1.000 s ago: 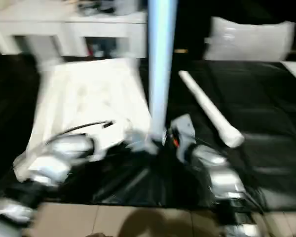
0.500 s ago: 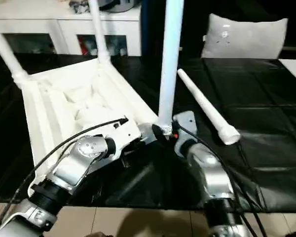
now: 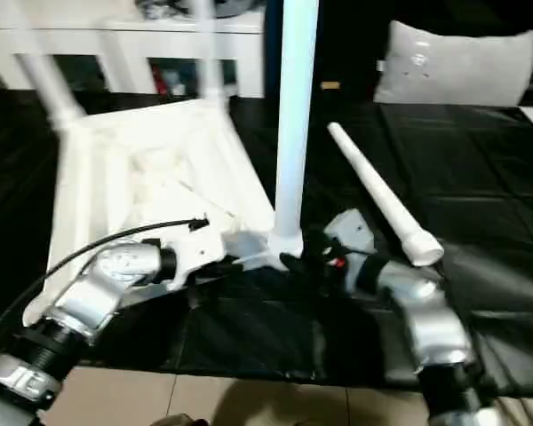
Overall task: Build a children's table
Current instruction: Rotate leg to tighten
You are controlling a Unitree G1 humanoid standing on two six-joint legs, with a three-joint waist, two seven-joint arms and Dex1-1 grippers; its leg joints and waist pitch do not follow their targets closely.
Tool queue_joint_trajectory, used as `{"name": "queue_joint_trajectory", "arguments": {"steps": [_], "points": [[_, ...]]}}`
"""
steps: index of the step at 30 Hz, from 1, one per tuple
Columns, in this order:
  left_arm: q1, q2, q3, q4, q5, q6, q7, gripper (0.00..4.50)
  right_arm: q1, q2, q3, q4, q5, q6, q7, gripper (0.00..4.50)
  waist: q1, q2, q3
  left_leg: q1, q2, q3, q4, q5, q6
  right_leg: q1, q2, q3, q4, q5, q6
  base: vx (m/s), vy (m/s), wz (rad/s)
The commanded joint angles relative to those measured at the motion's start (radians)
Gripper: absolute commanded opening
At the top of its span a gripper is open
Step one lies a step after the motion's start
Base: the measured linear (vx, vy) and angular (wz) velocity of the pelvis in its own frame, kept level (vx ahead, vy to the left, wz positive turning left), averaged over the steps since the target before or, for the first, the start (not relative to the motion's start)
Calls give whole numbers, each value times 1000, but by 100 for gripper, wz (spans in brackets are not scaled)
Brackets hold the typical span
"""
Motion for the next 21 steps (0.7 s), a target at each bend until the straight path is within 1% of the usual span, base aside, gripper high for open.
{"name": "queue_joint_trajectory", "arguments": {"steps": [1,2,3,4,5,6,7,8,9,10,11,12,14,16,17,19,21], "points": [[-16,23,-58,14,16,-57,-75,0,-20,-25,8,5,16,-4,59,444,1,-6,-61,16,68,-25,-69,-221,62,40,-90,51,-70,-181,-237,0,0,0],[-25,36,-66,29,16,-87,-102,0,-31,-42,21,12,17,-9,92,444,3,-6,-62,16,69,-24,-68,-214,62,40,-89,52,-67,-166,-239,0,0,0],[-25,36,-66,29,16,-87,-102,0,-31,-42,21,12,17,-9,92,444,6,-8,-61,16,69,-24,-68,-212,66,40,-90,51,-68,-171,-238,0,0,0],[-29,43,-70,37,14,-106,-118,0,-37,-49,27,17,18,-10,108,444,7,-8,-62,17,69,-24,-68,-209,65,40,-91,51,-66,-169,-239,0,0,0],[-43,62,-83,58,4,-151,-179,0,-58,-67,51,36,23,-17,168,444,10,-8,-62,17,68,-24,-67,-210,65,39,-91,50,-67,-180,-240,0,0,0],[-47,66,-88,62,-1,-160,-204,0,-65,-70,59,43,25,-18,191,444,14,-10,-63,15,66,-22,-65,-207,65,41,-91,49,-67,-191,-239,0,0,0],[-48,68,-92,63,-3,-160,-218,0,-71,-70,63,49,24,-20,201,427,17,-8,-63,16,70,-22,-66,-206,63,40,-92,50,-66,-190,-240,0,0,0],[-49,69,-95,62,-4,-160,-226,0,-77,-70,66,53,27,-16,212,427,17,-8,-63,17,71,-21,-66,-207,63,39,-92,50,-65,-188,-240,0,0,0],[-50,69,-95,64,-5,-163,-230,0,-81,-69,66,58,29,-15,221,405,23,-7,-64,18,72,-22,-65,-201,64,39,-93,51,-64,-179,-243,0,0,0],[-50,70,-95,65,-6,-167,-234,0,-86,-68,69,63,31,-14,234,405,24,-9,-65,18,73,-21,-65,-196,64,39,-93,51,-63,-171,-244,0,0,0],[-50,71,-95,65,-7,-170,-236,0,-88,-68,71,66,33,-13,242,390,26,-8,-66,17,73,-22,-65,-187,65,40,-93,50,-60,-155,-249,0,0,0],[-49,73,-96,65,-8,-174,-239,0,-93,-66,74,70,33,-13,249,390,27,-9,-66,16,73,-22,-64,-179,66,40,-93,49,-58,-144,-251,0,0,0],[-49,74,-96,64,-9,-177,-241,0,-95,-65,76,73,32,-13,253,377,27,-8,-66,17,73,-22,-65,-186,64,40,-93,49,-59,-149,-253,0,0,0],[-48,76,-97,61,-13,-181,-247,0,-99,-60,84,79,30,-14,259,360,27,-10,-65,17,72,-22,-65,-189,61,41,-93,49,-59,-162,-250,0,0,0],[-46,78,-98,58,-14,-180,-251,0,-98,-58,88,80,31,-10,263,342,27,-9,-66,17,72,-22,-64,-186,60,41,-94,49,-60,-167,-248,0,0,0],[-48,78,-100,65,-18,-191,-261,0,-101,-55,97,94,28,-22,271,334,27,-9,-67,16,71,-22,-64,-183,60,41,-93,49,-60,-163,-248,0,0,0],[-49,78,-101,66,-18,-194,-265,0,-102,-52,97,99,31,-24,274,315,27,-9,-67,16,71,-21,-63,-178,62,41,-93,49,-59,-154,-250,0,0,0]]}}
